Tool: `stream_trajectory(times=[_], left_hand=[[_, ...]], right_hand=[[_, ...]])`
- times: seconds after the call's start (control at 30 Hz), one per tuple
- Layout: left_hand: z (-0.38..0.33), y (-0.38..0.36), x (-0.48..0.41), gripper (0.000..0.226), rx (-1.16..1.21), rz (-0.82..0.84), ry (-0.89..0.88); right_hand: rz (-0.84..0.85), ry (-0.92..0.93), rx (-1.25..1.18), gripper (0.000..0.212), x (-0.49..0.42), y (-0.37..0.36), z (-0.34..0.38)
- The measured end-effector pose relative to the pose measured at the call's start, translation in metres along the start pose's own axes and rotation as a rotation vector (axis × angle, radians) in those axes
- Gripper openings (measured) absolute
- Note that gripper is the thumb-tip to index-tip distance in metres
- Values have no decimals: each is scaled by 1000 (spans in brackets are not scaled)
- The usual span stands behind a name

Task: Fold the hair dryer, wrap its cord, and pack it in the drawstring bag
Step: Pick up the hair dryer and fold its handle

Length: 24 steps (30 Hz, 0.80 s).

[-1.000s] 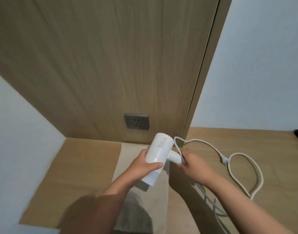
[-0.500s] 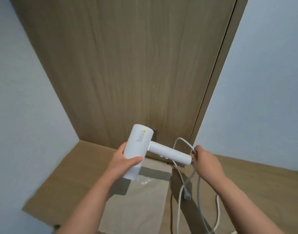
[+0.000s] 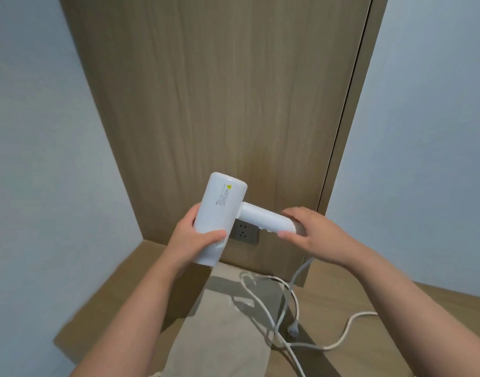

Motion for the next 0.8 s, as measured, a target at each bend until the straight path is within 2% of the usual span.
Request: stream_trajectory(times=[0.07,0.17,0.33,0.43,0.6,0.8], left_hand=[[-13,-1,-3,57,7,7,-36],[-32,-6,-7,54,48,42,-66],[-50,-16,-21,75,49,203,-7],[-63,-20,-24,74,5,252,-8],[-72,-18,-24,66,2,223,-38],[-68,-12,-17,62,121,94,-45]], right_hand=[[37,-40,-52,31,-7,4,2],[-29,-49,-114,35,-13,23,1],[-100,-72,-90,40,-11,51,-1],[-84,-82,-88,40,-10,54,-2],[-7,-83,-239,37,-11,42,0],[-57,-69,-282,37,-20,53,9]])
Point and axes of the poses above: each hand's wrist, its own x-axis away from the middle knuckle, its own y-axis out of the back of the hand, z = x × y, the point moved 7 cm from there along -x, towards the middle knuckle, and after that the axes turned 2 degrees about -y, right-handed, at the moved point
